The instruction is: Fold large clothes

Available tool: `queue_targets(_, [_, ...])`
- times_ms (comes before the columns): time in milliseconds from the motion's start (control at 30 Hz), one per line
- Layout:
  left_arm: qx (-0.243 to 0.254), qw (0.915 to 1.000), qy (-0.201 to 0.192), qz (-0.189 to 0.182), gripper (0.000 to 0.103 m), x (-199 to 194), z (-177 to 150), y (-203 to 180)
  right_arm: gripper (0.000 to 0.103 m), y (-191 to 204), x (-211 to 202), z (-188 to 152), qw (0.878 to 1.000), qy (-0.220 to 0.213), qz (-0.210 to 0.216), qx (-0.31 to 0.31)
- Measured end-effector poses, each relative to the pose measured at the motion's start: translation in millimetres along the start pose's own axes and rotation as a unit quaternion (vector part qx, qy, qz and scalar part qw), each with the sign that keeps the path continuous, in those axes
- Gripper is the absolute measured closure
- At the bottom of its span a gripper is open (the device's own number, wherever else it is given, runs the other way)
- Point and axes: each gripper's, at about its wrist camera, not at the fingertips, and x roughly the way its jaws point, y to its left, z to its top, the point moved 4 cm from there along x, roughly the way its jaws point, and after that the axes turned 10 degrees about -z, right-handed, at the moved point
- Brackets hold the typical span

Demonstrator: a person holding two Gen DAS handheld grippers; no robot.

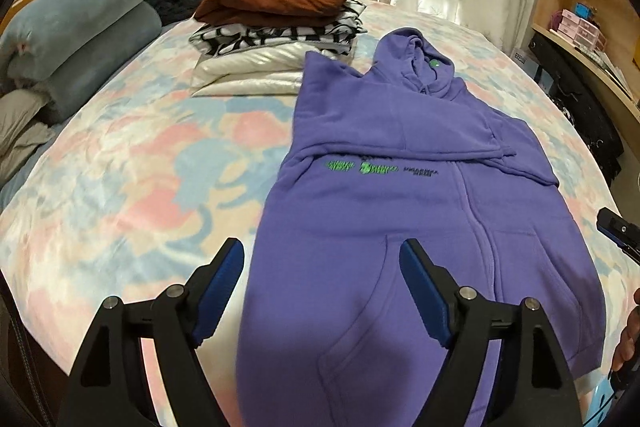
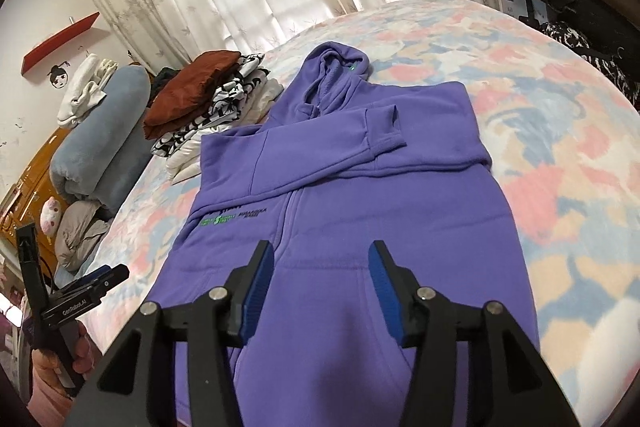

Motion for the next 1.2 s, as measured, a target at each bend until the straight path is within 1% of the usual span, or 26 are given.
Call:
queue_targets(100, [-0.005, 1.0000, 0.001, -0.004, 0.023, -5, -13, 7, 0.045, -6, -7, -10, 1.000, 0.001, -0.002, 0.001])
queue_targets(233, [-0.023, 0.9997, 0.004, -0.009, 0.022, -9, -32, 19, 0.045, -18, -14, -25, 1.000, 0.006, -0.003, 0.010])
queue_targets(333, [-0.044, 0.9987, 0.016, -0.022, 0.022, -7, -50, 33, 0.044, -29, -18, -36, 1.000, 0.012, -0.004, 0.022])
queue_targets(400, [-0.057, 0.9978, 0.020, -0.029, 0.022, -6, -58, 42, 0.041, -38, -20, -43, 0.999, 0.017, -0.003, 0.028])
queue_targets(467, [-0.075, 0.9959, 0.023, -0.044, 0.022, -5, -67, 52, 0.038, -47, -23, -51, 0.999, 0.024, -0.004, 0.031])
queue_targets(600, [-0.099, 0.9907, 0.039, -0.084, 0.022, 0, -85, 65, 0.038, -65, -33, -63, 0.999, 0.028, -0.014, 0.034])
queue_targets(733, [-0.090, 0.9881, 0.031, -0.121, 0.022, -1, -94, 68, 0.038, -88, -47, -77, 0.999, 0.024, -0.021, 0.033])
queue_targets(833, [-0.093, 0.9825, 0.035, -0.158, 0.022, 2, -94, 70, 0.038, -106, -54, -86, 0.999, 0.027, -0.023, 0.036])
queue_targets(900, [-0.097, 0.9756, 0.039, -0.193, 0.022, 4, -94, 70, 0.038, -118, -55, -93, 0.998, 0.037, -0.018, 0.042])
queue_targets(933, [-0.095, 0.9707, 0.047, -0.216, 0.022, 6, -94, 70, 0.038, -122, -55, -95, 0.998, 0.043, -0.012, 0.044])
queue_targets(1067, [-0.071, 0.9648, 0.070, -0.243, 0.022, 19, -97, 70, 0.038, -135, -44, -110, 0.995, 0.077, 0.022, 0.060])
queue_targets(1200, [-0.074, 0.9564, 0.080, -0.271, 0.022, 30, -96, 74, 0.038, -135, -33, -114, 0.992, 0.085, 0.068, 0.071])
